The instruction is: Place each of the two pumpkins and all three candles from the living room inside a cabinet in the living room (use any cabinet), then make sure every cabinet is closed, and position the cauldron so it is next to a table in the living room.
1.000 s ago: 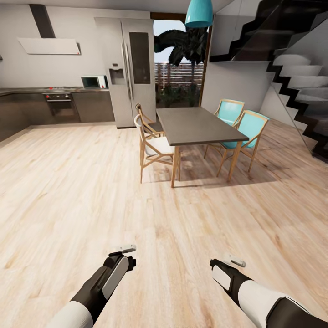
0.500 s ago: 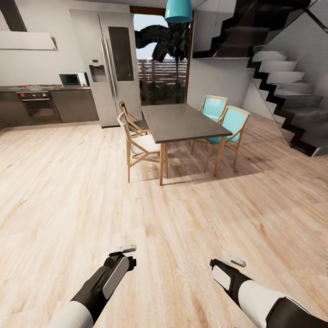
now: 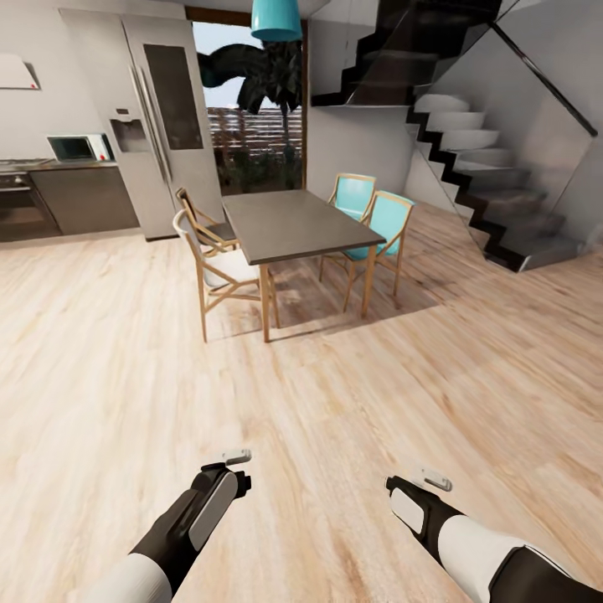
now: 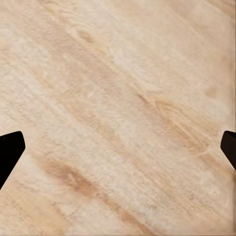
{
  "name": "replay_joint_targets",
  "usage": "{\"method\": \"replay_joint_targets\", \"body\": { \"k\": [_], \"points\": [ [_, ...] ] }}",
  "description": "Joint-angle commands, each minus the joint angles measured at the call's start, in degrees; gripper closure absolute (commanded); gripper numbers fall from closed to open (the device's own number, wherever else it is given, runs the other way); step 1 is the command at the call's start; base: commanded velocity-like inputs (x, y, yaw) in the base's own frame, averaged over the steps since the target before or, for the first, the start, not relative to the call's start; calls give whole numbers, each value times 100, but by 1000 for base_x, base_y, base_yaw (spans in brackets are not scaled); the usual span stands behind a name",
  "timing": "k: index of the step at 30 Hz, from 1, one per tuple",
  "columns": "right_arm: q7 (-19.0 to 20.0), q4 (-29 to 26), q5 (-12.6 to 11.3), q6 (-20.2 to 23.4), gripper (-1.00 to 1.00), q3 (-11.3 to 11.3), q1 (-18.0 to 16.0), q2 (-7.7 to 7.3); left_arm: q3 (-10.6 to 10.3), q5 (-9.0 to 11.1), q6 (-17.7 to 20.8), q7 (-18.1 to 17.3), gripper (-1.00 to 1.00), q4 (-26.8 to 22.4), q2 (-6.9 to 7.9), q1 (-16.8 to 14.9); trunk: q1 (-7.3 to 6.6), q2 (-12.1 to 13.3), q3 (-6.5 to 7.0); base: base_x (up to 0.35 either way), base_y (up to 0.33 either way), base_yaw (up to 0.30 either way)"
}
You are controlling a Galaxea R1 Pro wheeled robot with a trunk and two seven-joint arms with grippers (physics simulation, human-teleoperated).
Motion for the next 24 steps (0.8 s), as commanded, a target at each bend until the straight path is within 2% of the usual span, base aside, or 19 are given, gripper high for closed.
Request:
{"method": "replay_joint_targets", "body": {
  "k": [1, 24],
  "points": [
    [-25, -3, -55, -10, -100, 48, -5, 0, -17, 58, 5, 58, -100, -9, 4, -2, 0, -3, -7, 0, 0, -275],
    [-25, -12, -56, -4, -100, 48, -5, 0, -20, 52, 4, 59, -100, 10, 4, -2, 0, -3, -131, 0, 0, -237]
  ]
}}
